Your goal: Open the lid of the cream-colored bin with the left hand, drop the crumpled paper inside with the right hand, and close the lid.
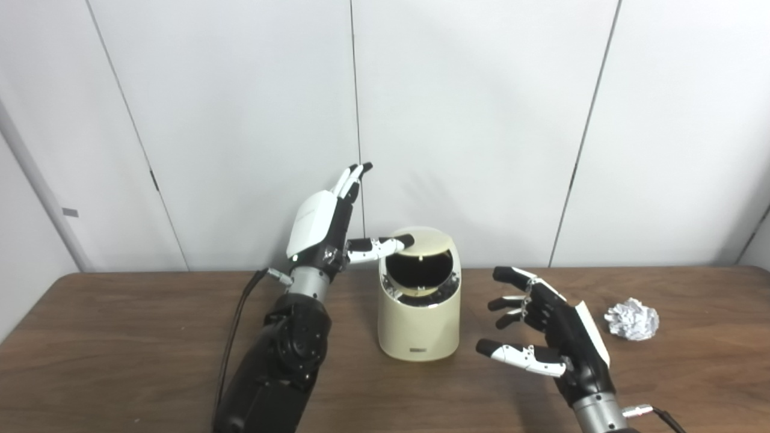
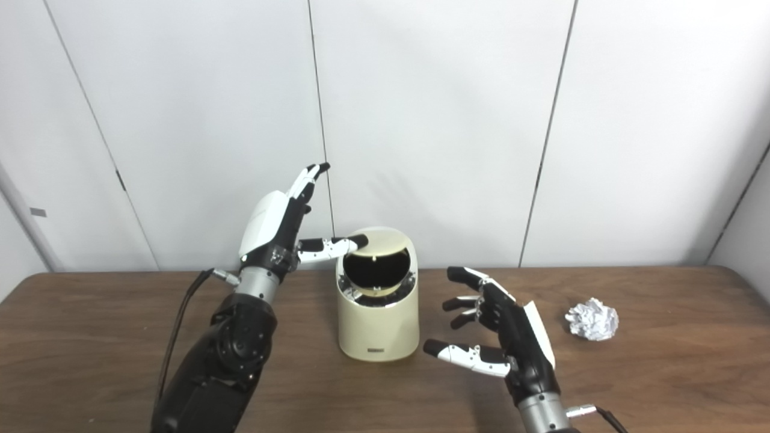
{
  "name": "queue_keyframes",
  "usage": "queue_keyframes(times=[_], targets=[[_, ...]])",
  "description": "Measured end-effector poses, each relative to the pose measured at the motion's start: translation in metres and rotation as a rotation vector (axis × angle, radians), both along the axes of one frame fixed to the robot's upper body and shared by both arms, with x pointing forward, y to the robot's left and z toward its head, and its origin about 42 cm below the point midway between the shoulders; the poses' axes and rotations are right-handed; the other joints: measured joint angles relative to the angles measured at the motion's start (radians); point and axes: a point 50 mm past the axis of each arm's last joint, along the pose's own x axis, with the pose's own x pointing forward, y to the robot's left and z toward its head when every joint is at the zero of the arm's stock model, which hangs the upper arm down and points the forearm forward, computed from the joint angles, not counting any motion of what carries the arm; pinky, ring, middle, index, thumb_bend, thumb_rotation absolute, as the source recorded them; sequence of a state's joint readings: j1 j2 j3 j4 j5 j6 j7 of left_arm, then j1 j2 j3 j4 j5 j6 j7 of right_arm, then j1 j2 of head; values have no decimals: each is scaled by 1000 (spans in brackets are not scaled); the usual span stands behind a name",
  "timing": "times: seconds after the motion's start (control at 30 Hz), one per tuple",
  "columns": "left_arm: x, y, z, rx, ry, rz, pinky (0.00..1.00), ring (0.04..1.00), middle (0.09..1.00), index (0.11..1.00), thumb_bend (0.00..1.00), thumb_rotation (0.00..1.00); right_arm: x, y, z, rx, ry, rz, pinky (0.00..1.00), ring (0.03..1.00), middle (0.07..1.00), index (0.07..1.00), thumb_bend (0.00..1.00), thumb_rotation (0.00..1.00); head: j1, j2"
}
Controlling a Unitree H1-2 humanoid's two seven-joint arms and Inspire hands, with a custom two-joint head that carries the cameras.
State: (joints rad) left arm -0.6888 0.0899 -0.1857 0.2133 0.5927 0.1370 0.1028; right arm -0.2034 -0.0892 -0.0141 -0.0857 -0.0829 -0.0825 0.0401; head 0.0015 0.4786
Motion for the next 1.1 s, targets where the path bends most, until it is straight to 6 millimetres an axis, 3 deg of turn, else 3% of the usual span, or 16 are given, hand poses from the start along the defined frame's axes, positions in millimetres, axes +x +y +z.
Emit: queue_keyframes(times=[0.17, 0.37, 0.47, 0.57, 0.63, 0.7, 0.87, 1.1], targets=[[-2, 18, -4, -186, 47, 2, 689, 869, 941, 974, 772, 328, 0, 0, 0, 0, 1, -1, 477, 619, 797, 751, 696, 165, 2, 2], [-22, 31, -24, -390, 132, -66, 781, 882, 909, 930, 724, 349, 0, -1, 0, 0, 2, -3, 470, 615, 800, 749, 700, 175, 3, 3], [-32, 35, -32, -473, 155, -105, 745, 860, 888, 914, 728, 357, 0, -1, 0, -1, 1, -4, 470, 618, 800, 748, 699, 181, 3, 0], [-40, 39, -43, -516, 156, -126, 737, 844, 872, 907, 726, 363, 0, -2, 0, 0, 2, -5, 461, 617, 798, 744, 706, 186, 5, 2], [-47, 42, -51, -534, 165, -128, 652, 814, 866, 917, 722, 380, 0, -3, 0, -2, 2, -8, 469, 616, 797, 743, 703, 180, 8, 3], [-54, 45, -59, -560, 174, -132, 631, 799, 865, 924, 742, 398, 0, -4, 0, -3, 1, -9, 474, 617, 797, 742, 703, 182, 8, 3], [-68, 53, -73, -671, 203, -150, 645, 803, 884, 938, 813, 435, 0, -6, 0, -4, 1, -14, 475, 619, 801, 745, 708, 192, 12, 5], [-83, 55, -92, -720, 233, -129, 660, 817, 900, 937, 777, 398, 1, -11, -4, -6, 17, -16, 477, 618, 802, 747, 720, 202, 11, 0]])
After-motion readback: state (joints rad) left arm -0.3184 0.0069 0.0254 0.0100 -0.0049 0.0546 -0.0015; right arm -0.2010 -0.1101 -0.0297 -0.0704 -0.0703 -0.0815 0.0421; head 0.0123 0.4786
